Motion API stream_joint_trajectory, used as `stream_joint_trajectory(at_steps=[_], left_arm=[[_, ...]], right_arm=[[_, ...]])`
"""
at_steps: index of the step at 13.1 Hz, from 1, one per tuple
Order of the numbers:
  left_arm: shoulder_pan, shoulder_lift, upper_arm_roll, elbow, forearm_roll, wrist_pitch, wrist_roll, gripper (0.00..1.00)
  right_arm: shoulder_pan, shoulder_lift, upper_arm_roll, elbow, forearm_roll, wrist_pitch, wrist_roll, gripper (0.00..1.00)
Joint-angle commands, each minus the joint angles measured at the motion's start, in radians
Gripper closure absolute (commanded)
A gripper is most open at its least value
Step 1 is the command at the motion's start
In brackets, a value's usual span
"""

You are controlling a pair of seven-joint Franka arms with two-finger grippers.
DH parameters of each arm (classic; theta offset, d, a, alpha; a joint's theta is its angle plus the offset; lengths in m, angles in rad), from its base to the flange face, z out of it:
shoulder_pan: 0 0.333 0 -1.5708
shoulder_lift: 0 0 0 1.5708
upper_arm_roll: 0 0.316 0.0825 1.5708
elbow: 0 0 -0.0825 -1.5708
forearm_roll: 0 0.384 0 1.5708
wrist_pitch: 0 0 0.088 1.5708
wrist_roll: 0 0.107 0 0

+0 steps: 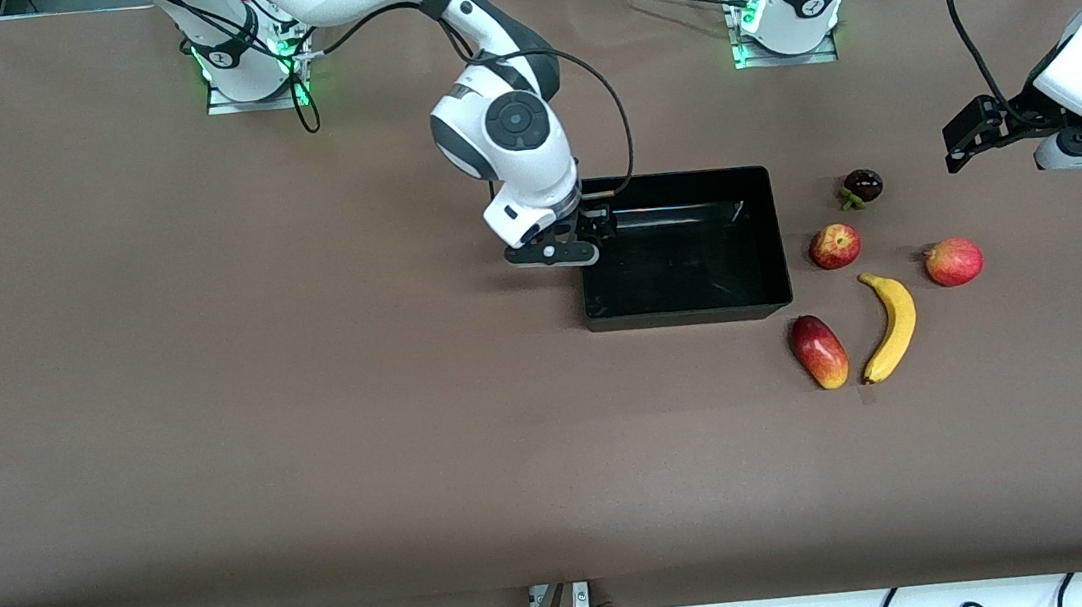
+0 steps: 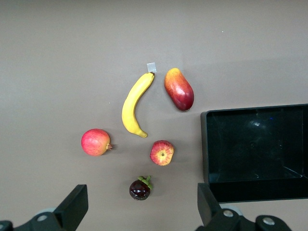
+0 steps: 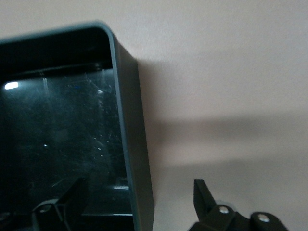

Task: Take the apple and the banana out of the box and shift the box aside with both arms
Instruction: 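Reach the right gripper to the black tray's rim and grasp it, then drag the empty black tray away from the fruits with the right gripper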

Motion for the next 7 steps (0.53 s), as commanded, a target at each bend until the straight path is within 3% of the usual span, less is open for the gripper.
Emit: stream_joint_trajectory(at_steps=[1,4,7], left_arm=[[-0.008,0.021,0.006,0.038,0.017,-0.026,0.018,0.0],[-0.008,0.021,0.006,0.038,0.017,-0.026,0.02,0.0],[-0.008,0.039,0.004,0.062,0.019,-0.043,0.023,0.0]], right_arm=[[0.035,0.047,-0.015,0.03,-0.067,0.01,0.03,0.35],[0.024,0.052,-0.015,0.035,-0.064,0.007,0.009,1.0],[0.01,0.044,-0.015,0.035,-0.061,0.004,0.007,1.0]])
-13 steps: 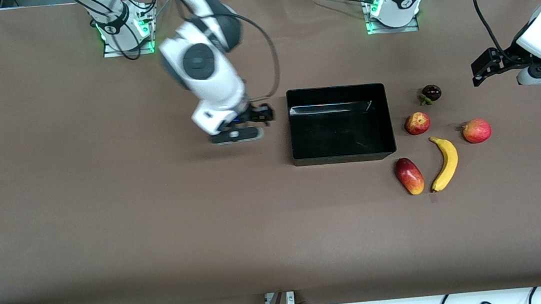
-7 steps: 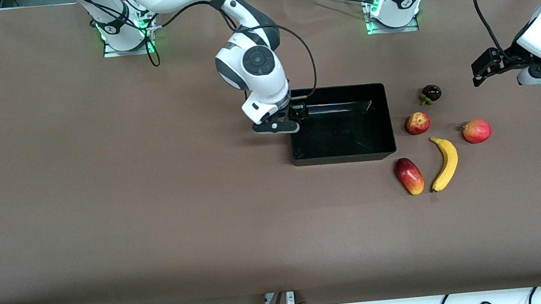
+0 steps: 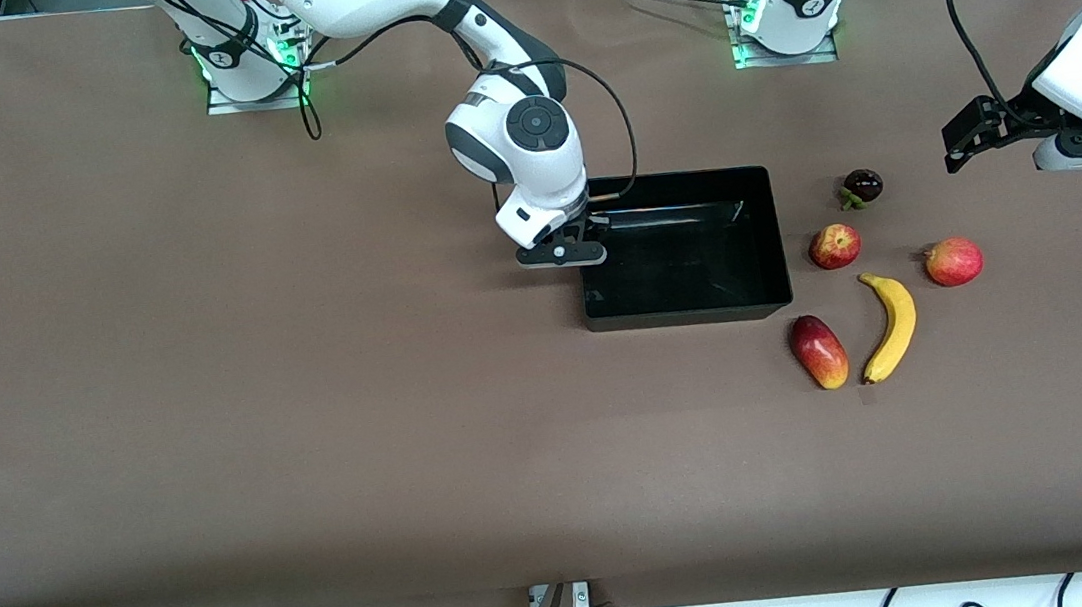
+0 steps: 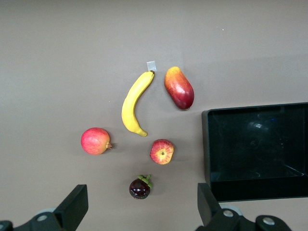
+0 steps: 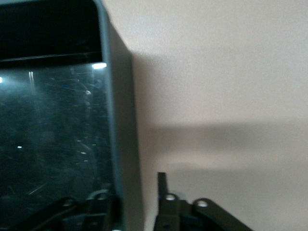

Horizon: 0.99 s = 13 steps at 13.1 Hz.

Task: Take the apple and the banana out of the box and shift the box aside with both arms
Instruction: 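Drag the empty black tray away from the fruits with the right gripper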

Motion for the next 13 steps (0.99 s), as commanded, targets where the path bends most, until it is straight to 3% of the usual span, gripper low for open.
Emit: stream_joint_trajectory(at_steps=[1,5,8,10,13], left_arm=[[-0.008,0.034,0.003,0.062,0.019,-0.056,0.019,0.0],[-0.008,0.036,0.003,0.071,0.019,-0.064,0.024,0.0],[-0.01,0.039,0.003,0.076,0.019,-0.065,0.022,0.0],[-0.01,0.041,0.003,0.076,0.019,-0.065,0.021,0.0],[-0.01,0.042,0.001,0.076,0.019,-0.07,0.021,0.0]], right_arm=[[-0.023,-0.003,-0.001,0.019,-0.012,-0.01,-0.001,1.0],[-0.117,-0.081,0.001,0.019,-0.006,-0.097,-0.077,1.0],[-0.255,-0.18,-0.001,0.011,0.082,-0.244,-0.372,1.0],[-0.345,-0.233,-0.016,-0.01,0.09,-0.351,-0.554,1.0],[-0.45,-0.333,-0.082,-0.159,0.09,-0.357,-0.776,1.0]])
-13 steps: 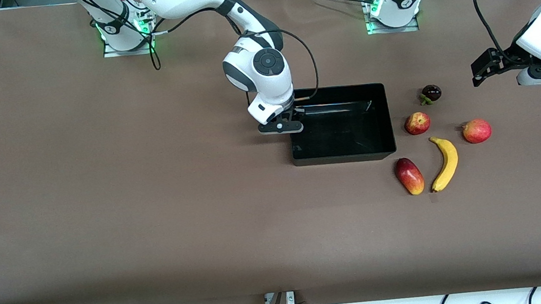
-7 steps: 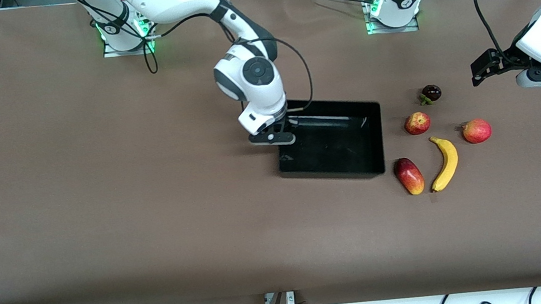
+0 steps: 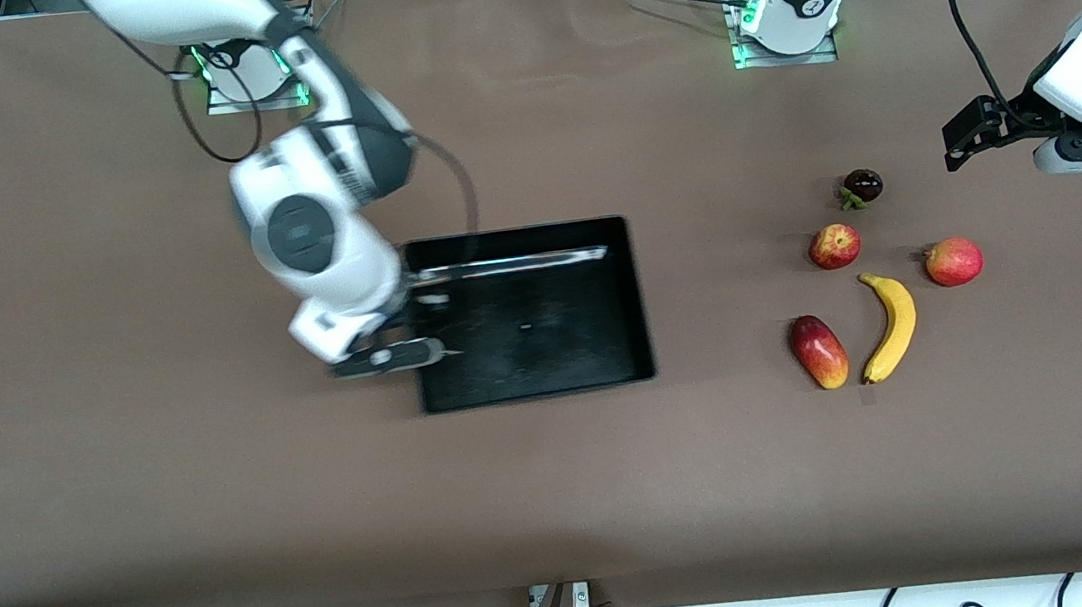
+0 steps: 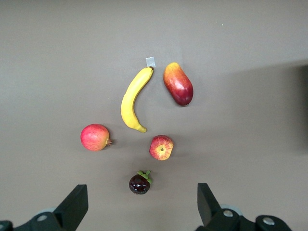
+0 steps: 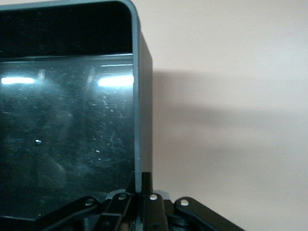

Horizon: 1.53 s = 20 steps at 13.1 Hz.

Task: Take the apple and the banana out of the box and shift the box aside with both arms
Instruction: 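Drag the empty black tray away from the fruits with the right gripper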

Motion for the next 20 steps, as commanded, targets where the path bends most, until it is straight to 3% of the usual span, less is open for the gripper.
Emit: stream_joint_trajectory(at_steps=[1,3,6,9,13,20], left_arm=[[-0.008,0.022,0.003,0.04,0.019,-0.027,0.018,0.0],[-0.008,0.022,0.003,0.038,0.019,-0.027,0.018,0.0],[-0.008,0.022,0.003,0.04,0.019,-0.027,0.018,0.0],[-0.008,0.022,0.003,0.04,0.019,-0.027,0.018,0.0],[-0.008,0.022,0.004,0.04,0.019,-0.027,0.02,0.0],[-0.008,0.02,0.003,0.038,0.019,-0.03,0.018,0.0]], right_arm=[[-0.063,-0.114,-0.061,-0.183,0.023,0.034,-0.18,1.0],[-0.077,-0.146,-0.154,-0.268,0.036,0.078,-0.318,1.0],[-0.08,-0.17,-0.302,-0.402,0.125,0.19,-0.582,1.0],[-0.082,-0.171,-0.408,-0.508,0.185,0.265,-0.679,1.0],[-0.083,-0.173,-0.474,-0.555,0.194,0.266,-0.669,1.0],[-0.088,-0.173,-0.483,-0.592,0.207,0.269,-0.62,1.0]])
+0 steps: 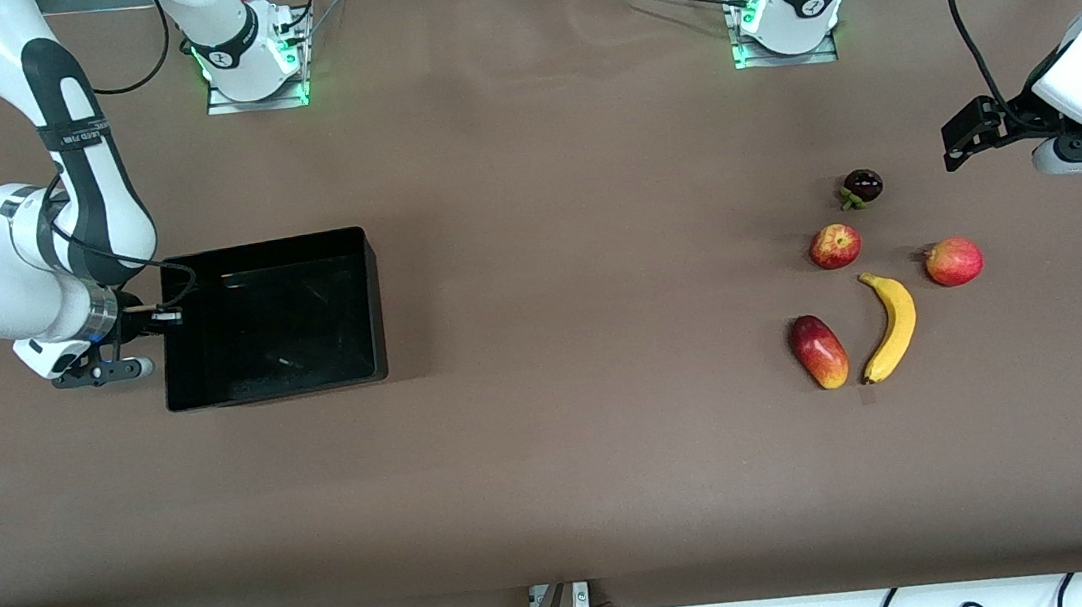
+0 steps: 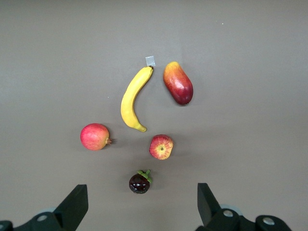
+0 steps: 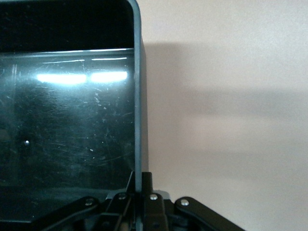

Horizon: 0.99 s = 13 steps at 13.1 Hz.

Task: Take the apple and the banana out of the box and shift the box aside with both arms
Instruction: 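Open the right gripper and release the tray rim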

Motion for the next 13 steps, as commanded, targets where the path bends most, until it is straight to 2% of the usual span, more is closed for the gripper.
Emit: stream_joint_trajectory(at_steps=[1,2,3,5,10,11,13], left_arm=[[-0.008,0.019,0.005,0.039,0.019,-0.038,0.02,0.0],[-0.006,0.02,0.006,0.039,0.019,-0.038,0.024,0.0],[-0.006,0.02,0.008,0.04,0.02,-0.038,0.028,0.0],[-0.006,0.02,0.006,0.039,0.019,-0.04,0.026,0.0],[-0.008,0.02,0.005,0.04,0.019,-0.038,0.023,0.0],[-0.006,0.02,0.005,0.039,0.019,-0.038,0.023,0.0],[-0.006,0.02,0.005,0.04,0.019,-0.038,0.023,0.0]], right_arm=[[0.003,-0.029,-0.004,-0.026,0.006,-0.001,0.017,1.0],[0.003,-0.031,-0.003,-0.009,0.005,-0.005,0.018,0.55],[0.006,-0.037,-0.001,0.011,0.003,-0.005,0.015,0.01],[0.006,-0.055,-0.001,0.063,0.002,-0.028,-0.003,0.0],[0.012,-0.092,0.002,0.4,-0.021,-0.44,0.011,0.0],[0.018,-0.107,0.002,0.448,-0.026,-0.537,0.024,0.0],[0.044,-0.175,0.008,0.506,-0.076,-0.644,0.087,0.0]])
